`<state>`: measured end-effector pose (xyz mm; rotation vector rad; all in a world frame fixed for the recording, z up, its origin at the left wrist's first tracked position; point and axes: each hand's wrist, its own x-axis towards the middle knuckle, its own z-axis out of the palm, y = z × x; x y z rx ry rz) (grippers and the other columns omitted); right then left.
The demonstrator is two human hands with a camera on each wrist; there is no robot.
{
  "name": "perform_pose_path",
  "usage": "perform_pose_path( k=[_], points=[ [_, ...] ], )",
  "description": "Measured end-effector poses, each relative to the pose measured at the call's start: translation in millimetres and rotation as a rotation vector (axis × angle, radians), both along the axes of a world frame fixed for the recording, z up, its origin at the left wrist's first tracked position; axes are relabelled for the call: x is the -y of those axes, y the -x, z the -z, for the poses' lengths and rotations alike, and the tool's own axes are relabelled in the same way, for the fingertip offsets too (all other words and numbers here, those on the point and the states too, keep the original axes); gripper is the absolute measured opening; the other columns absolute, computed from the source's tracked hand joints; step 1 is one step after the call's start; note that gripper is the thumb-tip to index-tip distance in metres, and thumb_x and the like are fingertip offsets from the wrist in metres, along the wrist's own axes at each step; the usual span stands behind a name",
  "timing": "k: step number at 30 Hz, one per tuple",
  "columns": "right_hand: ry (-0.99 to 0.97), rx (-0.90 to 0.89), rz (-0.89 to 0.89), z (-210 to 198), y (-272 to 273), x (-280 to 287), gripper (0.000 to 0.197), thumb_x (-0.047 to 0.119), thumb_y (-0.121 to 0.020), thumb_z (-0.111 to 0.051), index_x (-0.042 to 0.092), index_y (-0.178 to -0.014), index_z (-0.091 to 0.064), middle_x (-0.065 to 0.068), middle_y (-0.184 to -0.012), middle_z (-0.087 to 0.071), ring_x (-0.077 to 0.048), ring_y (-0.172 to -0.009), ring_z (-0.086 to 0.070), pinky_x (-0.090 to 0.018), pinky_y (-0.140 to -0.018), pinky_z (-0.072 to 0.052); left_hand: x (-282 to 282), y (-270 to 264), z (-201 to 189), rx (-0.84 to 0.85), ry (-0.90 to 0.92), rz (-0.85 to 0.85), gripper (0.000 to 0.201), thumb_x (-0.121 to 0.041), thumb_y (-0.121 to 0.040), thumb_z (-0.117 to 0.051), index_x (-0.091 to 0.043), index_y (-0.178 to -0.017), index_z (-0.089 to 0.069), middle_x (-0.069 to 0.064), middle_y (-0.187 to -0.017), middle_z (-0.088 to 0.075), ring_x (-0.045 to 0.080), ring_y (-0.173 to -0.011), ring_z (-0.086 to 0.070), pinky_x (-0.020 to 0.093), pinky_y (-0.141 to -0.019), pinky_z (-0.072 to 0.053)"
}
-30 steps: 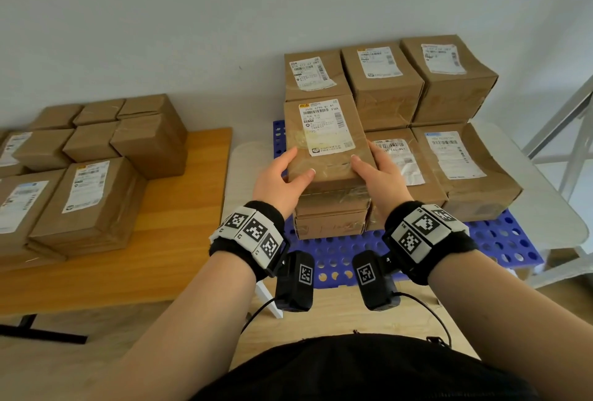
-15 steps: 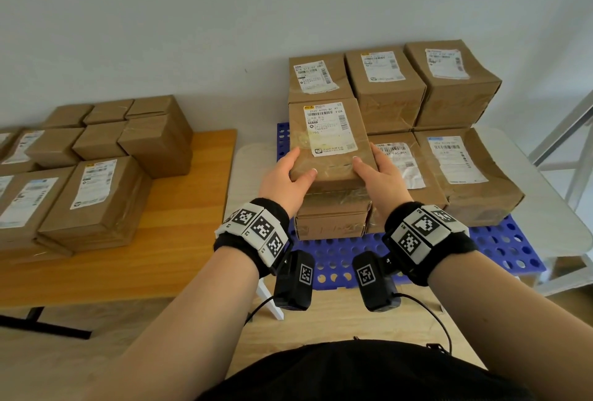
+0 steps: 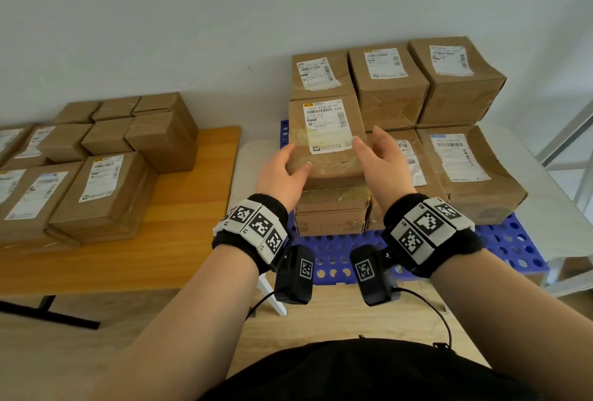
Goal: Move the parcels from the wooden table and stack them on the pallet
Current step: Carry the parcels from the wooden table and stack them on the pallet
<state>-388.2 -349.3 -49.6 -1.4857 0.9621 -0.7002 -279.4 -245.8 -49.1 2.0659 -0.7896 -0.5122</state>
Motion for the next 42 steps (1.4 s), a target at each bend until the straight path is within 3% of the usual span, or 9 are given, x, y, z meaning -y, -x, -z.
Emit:
perform_pose_path(
  k=[4,8,9,12,18,25,31,37,42],
  points=[
    [0.160,0.031,0.022,-15.1,-5.7,-8.6,0.044,0.024,-0.095,-0.053,0.017,-0.137,-0.044,0.004,-0.137,-0.050,-0.010,-0.127,-0.045,-0.029,-0.106,-0.039,-9.0,2.8,-9.7,0.045,0.070,-0.064,0.044,-0.021,-0.096,-0.048,-0.018,-0.139,-0.039,-0.001,-0.141,-0.044,0.015,-0.130,-0.041,0.018,-0.093,-0.031],
    [0.216,0.041,-0.039,-19.0,-14.8,-20.3,0.028,0.017,-0.095,-0.052,0.018,-0.122,-0.058,0.007,-0.116,-0.062,-0.004,-0.105,-0.056,-0.010,-0.085,-0.042,-29.3,-0.6,-12.1,0.076,0.114,-0.168,0.041,-0.022,-0.096,-0.047,-0.021,-0.137,-0.042,-0.004,-0.140,-0.046,0.009,-0.126,-0.043,0.016,-0.093,-0.031],
    [0.206,0.053,-0.063,-18.0,-19.7,-25.2,0.024,0.016,-0.094,-0.052,0.018,-0.116,-0.061,0.007,-0.109,-0.064,-0.004,-0.099,-0.058,-0.010,-0.082,-0.044,-37.2,-3.0,-11.0,0.084,0.121,-0.202,0.040,-0.021,-0.096,-0.048,-0.021,-0.136,-0.044,-0.004,-0.138,-0.048,0.006,-0.122,-0.045,0.013,-0.092,-0.032],
    [0.140,0.084,-0.129,-12.8,-35.1,-41.8,0.014,0.012,-0.092,-0.054,0.020,-0.099,-0.064,0.002,-0.097,-0.068,-0.012,-0.093,-0.064,-0.029,-0.089,-0.052,-62.6,-9.3,-6.7,0.089,0.137,-0.279,0.036,-0.020,-0.096,-0.049,-0.022,-0.132,-0.048,-0.007,-0.132,-0.052,-0.001,-0.110,-0.047,0.005,-0.081,-0.034],
    [0.064,0.108,-0.265,-6.8,-83.9,-103.5,0.018,0.008,-0.092,-0.053,0.022,-0.085,-0.062,-0.001,-0.086,-0.068,-0.013,-0.084,-0.067,-0.033,-0.085,-0.054,-137.2,-40.2,-0.7,0.089,0.178,-0.449,0.032,-0.017,-0.095,-0.049,-0.020,-0.127,-0.053,-0.007,-0.125,-0.057,-0.003,-0.102,-0.048,-0.007,-0.072,-0.034],
    [0.044,0.126,-0.360,-12.0,-173.7,-210.9,0.017,0.012,-0.093,-0.053,0.026,-0.087,-0.061,0.001,-0.086,-0.067,-0.017,-0.089,-0.066,-0.033,-0.082,-0.056,-252.6,-117.2,-4.8,0.123,0.175,-0.499,0.031,-0.018,-0.096,-0.049,-0.021,-0.126,-0.054,-0.012,-0.114,-0.056,-0.003,-0.098,-0.049,-0.009,-0.069,-0.033],
    [0.054,0.073,-0.363,-3.3,-245.5,-287.4,0.013,0.015,-0.092,-0.054,0.021,-0.093,-0.065,0.003,-0.084,-0.068,-0.016,-0.087,-0.066,-0.038,-0.085,-0.055,-339.5,-190.9,-3.1,0.123,0.168,-0.540,0.032,-0.017,-0.095,-0.049,-0.022,-0.126,-0.055,-0.013,-0.116,-0.056,-0.001,-0.102,-0.050,0.000,-0.074,-0.036],
    [0.090,-0.055,-0.338,18.6,-293.5,-301.6,0.014,0.019,-0.092,-0.055,0.019,-0.102,-0.063,0.000,-0.096,-0.066,-0.016,-0.092,-0.063,-0.034,-0.087,-0.054,-355.8,-249.7,14.9,0.070,0.131,-0.518,0.032,-0.018,-0.095,-0.050,-0.022,-0.126,-0.055,-0.015,-0.113,-0.054,-0.002,-0.102,-0.049,-0.001,-0.070,-0.036],
    [0.068,-0.198,-0.360,46.7,-342.8,-288.0,0.028,0.024,-0.093,-0.055,0.014,-0.119,-0.055,0.005,-0.099,-0.057,-0.011,-0.091,-0.053,-0.020,-0.072,-0.044,-345.6,-301.4,34.4,0.035,0.056,-0.507,0.032,-0.018,-0.095,-0.050,-0.020,-0.127,-0.054,-0.013,-0.110,-0.054,0.000,-0.099,-0.048,0.004,-0.071,-0.034]
  ],
)
